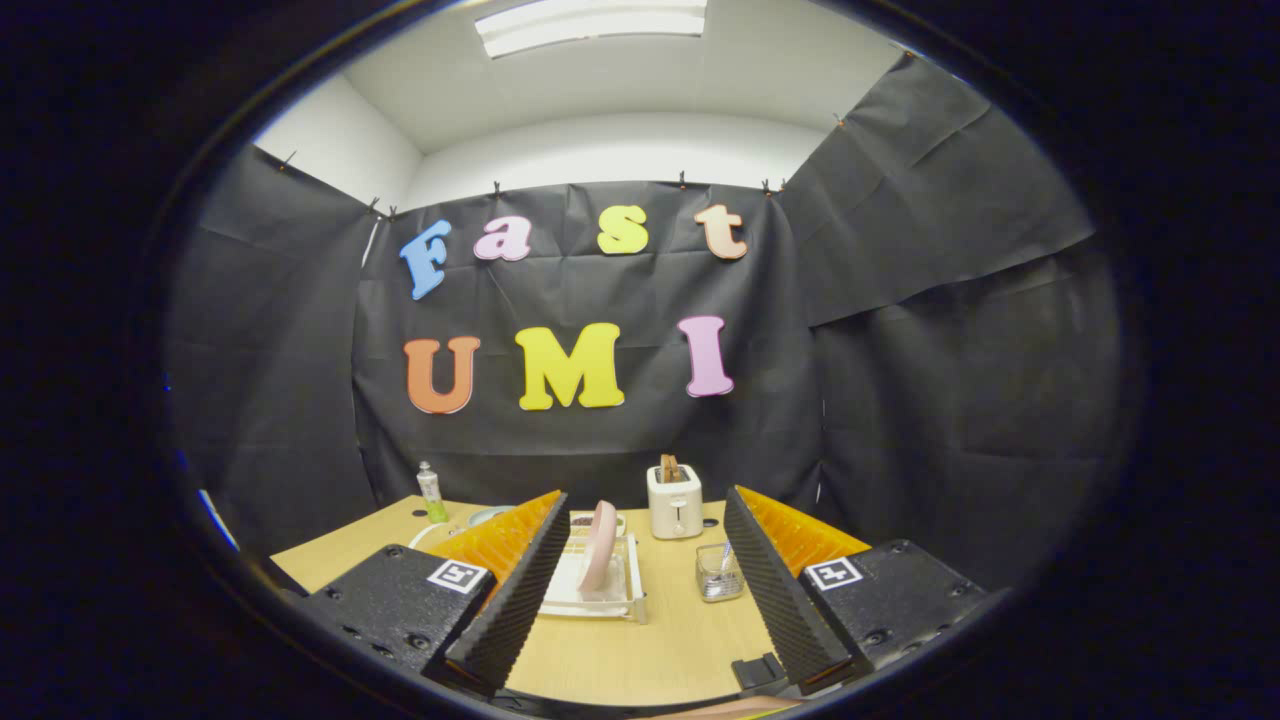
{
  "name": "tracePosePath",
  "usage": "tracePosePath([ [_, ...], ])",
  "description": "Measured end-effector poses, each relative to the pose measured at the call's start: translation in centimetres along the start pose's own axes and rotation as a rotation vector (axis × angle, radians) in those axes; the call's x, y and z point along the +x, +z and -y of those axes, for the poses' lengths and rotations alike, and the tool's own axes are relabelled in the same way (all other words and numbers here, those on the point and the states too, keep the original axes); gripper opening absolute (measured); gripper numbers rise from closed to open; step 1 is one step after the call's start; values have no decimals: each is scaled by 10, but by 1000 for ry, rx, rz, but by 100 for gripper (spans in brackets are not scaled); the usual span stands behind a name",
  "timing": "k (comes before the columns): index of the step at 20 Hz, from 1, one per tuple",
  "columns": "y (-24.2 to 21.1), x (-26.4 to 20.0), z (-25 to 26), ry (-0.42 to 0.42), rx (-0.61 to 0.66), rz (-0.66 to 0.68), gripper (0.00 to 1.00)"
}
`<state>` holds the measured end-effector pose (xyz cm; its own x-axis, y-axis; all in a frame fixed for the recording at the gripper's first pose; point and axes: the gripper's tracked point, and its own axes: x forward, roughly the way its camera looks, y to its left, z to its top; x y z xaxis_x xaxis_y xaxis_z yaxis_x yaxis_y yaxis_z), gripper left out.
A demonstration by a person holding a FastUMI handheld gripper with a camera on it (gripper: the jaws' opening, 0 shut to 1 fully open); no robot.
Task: Take the plate from the dish rack, then take the spoon from the basket and place it into the plate.
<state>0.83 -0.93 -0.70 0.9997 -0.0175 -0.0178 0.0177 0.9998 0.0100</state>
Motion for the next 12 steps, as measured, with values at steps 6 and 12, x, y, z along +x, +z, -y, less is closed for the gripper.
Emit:
tracePosePath([
  [6,-1,15,3,-15,7,-23,100],
  [12,-4,73,-7,-52,-7,-149,99],
])
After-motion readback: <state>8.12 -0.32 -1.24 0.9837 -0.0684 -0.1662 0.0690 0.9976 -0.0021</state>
